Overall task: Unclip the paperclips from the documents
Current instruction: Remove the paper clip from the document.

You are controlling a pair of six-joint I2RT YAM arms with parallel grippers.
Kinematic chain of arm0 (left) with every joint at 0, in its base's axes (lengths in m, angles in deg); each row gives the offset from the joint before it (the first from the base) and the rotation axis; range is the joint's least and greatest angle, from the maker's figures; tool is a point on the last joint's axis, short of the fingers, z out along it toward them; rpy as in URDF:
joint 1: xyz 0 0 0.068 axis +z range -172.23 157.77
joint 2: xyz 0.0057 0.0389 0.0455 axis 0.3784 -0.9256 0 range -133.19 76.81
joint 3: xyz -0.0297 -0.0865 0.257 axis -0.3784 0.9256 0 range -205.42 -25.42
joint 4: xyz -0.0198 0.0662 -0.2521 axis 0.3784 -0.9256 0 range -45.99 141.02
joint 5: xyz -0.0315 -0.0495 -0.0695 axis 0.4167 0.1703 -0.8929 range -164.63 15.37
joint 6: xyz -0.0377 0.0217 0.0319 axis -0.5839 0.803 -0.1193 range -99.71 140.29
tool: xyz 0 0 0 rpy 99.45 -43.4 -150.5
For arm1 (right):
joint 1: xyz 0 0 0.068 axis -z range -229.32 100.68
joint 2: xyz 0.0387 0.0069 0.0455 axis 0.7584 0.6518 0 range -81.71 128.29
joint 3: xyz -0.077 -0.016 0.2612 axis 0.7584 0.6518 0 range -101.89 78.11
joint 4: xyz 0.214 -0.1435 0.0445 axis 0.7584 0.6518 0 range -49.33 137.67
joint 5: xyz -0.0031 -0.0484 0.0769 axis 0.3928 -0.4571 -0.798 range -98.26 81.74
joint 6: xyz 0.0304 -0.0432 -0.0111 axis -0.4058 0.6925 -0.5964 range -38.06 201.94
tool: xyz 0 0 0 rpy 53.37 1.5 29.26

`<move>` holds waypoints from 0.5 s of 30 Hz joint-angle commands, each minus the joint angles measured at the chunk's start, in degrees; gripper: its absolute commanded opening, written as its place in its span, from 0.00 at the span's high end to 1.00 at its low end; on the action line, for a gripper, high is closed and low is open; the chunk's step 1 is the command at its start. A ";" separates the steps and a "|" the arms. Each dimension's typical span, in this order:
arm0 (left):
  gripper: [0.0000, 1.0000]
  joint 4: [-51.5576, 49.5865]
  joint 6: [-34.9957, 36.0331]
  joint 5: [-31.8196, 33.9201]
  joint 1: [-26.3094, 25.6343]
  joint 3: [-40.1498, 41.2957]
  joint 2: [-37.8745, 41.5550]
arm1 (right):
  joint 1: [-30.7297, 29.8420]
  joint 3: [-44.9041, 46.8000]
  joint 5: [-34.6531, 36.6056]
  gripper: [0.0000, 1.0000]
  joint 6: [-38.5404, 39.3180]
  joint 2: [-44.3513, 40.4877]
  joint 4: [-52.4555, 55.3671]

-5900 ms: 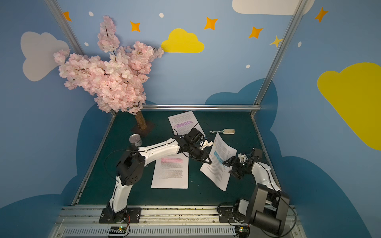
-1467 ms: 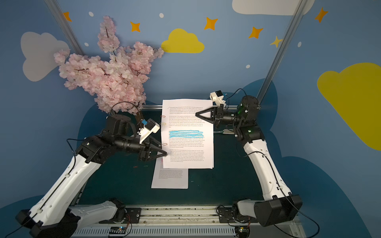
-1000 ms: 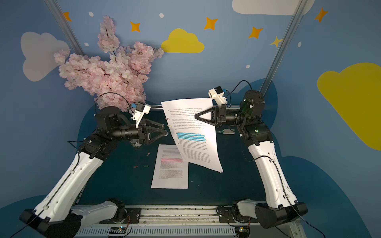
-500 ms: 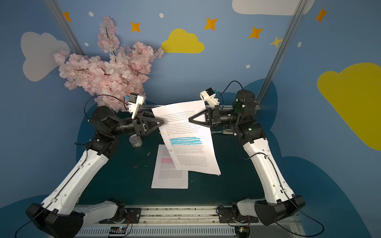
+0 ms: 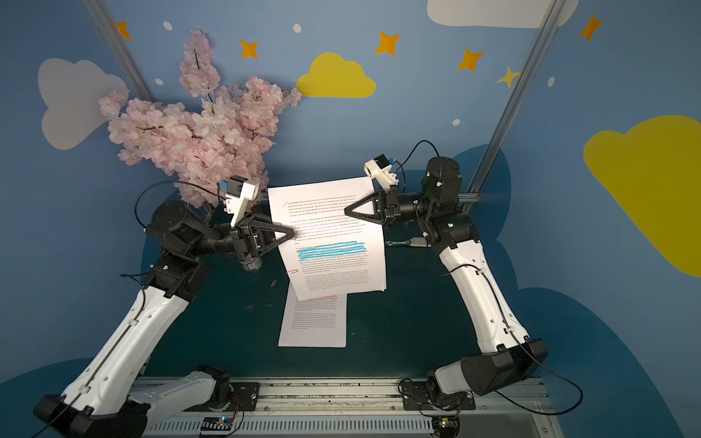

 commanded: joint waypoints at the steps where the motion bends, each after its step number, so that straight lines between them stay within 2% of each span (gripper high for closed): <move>1: 0.73 -3.95 2.36 -1.08 0.41 -1.74 0.44 | 1.02 -0.77 -0.91 1.00 4.18 -1.20 3.91; 7: 0.82 -6.49 3.89 -0.73 0.98 -0.85 1.01 | 2.54 1.10 -0.99 1.00 4.30 -2.52 3.69; 15: 0.83 -4.57 3.07 0.57 2.03 -0.62 -0.03 | 2.71 1.73 -1.17 1.00 6.37 -2.29 4.99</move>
